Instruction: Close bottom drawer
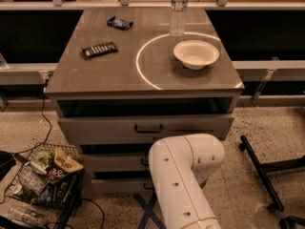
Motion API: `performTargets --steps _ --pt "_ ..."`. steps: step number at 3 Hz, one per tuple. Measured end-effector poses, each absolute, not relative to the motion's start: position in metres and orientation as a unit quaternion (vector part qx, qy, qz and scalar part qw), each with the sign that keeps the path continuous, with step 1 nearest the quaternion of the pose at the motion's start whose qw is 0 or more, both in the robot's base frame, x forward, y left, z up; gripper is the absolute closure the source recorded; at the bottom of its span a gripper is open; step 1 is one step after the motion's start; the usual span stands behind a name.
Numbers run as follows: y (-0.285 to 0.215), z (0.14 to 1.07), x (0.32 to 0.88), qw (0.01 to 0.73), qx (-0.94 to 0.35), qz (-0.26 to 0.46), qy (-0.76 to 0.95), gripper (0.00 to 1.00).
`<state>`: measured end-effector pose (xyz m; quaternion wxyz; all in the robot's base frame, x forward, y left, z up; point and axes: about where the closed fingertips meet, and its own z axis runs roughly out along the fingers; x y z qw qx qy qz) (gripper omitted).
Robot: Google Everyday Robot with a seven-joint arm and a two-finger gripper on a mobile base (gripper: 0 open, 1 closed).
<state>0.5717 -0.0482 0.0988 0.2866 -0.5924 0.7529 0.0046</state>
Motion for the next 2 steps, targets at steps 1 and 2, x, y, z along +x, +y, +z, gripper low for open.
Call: performTargets --steps 1,2 --pt "-0.0415 0.0999 0.5988 0.306 -0.590 -0.001 0.748 1.00" --pt "-0.0412 0.0998 0.5946 0.306 -0.590 -0.001 0.748 1.00"
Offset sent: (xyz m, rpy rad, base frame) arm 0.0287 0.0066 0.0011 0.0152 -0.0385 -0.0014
